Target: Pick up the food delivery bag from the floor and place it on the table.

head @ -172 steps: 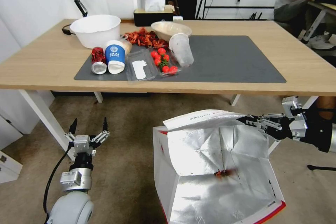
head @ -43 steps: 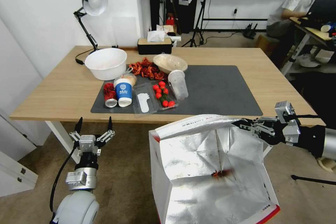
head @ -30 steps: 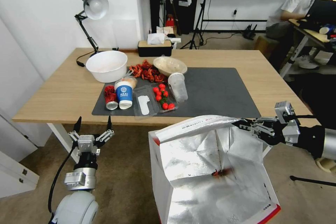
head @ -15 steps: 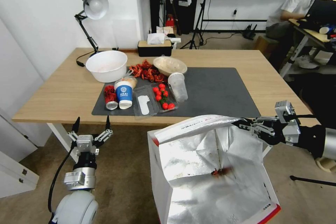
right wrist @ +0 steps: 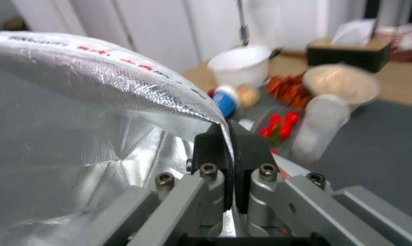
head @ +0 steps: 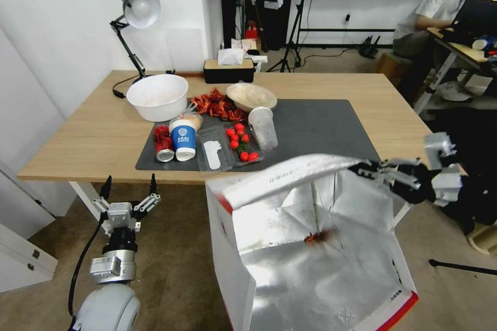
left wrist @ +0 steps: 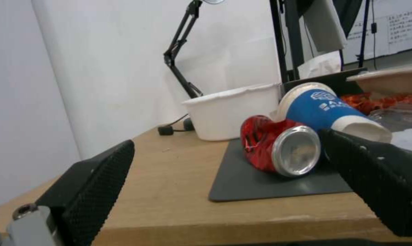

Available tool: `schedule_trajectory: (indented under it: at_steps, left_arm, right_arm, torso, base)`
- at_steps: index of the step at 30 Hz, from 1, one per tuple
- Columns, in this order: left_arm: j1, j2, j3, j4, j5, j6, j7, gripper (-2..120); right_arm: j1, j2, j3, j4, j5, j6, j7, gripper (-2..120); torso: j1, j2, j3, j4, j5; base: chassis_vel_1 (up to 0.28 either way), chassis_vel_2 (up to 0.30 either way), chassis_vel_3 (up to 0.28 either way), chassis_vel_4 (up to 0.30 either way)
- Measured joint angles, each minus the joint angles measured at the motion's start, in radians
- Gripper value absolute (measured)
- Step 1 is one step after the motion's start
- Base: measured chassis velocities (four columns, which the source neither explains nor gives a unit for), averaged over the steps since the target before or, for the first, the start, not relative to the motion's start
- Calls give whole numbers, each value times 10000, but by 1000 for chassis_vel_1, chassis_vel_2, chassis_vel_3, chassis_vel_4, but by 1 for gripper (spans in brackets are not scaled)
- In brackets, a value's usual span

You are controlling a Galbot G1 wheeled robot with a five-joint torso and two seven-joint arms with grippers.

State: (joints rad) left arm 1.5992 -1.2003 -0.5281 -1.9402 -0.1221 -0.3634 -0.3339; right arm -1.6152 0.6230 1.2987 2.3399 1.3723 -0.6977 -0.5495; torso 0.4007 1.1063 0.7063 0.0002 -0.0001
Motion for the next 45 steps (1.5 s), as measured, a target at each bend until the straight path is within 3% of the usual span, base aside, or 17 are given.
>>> schedule_trajectory:
  at_steps: [12, 22, 33, 42, 45]
  left_arm:
    - [-131, -118, 37, 168, 167, -17, -53, 100]
    - [-144, -209, 118, 144, 301, 12, -54, 100]
    - [-279, -157, 305, 31, 394, 108, -54, 100]
    - [-1262, 409, 855, 416, 38, 356, 48, 100]
    - [-1311, 474, 858, 473, -23, 351, 59, 100]
  right_arm:
    - [291, 897, 1021, -749, 1523, 154, 1508, 0]
    - [484, 1541, 829, -1413, 1767, 212, 2508, 0]
    - [1080, 1091, 231, -2471, 1557, 389, 3005, 0]
    - [1221, 739, 59, -2894, 1104, 459, 3328, 0]
    - [1555, 673, -303, -3064, 1014, 476, 3496, 0]
  torso:
    - [-7, -16, -9, -2, 1]
    - [-9, -23, -13, -1, 2]
    - [-11, -27, -15, 2, 1]
    - [-13, -30, -17, -9, 0]
    - [-14, -30, -17, -3, 0]
  base:
    - [0, 0, 0, 0]
    - [0, 0, 0, 0]
    - [0, 0, 0, 0]
    - [0, 0, 0, 0]
    - [0, 0, 0, 0]
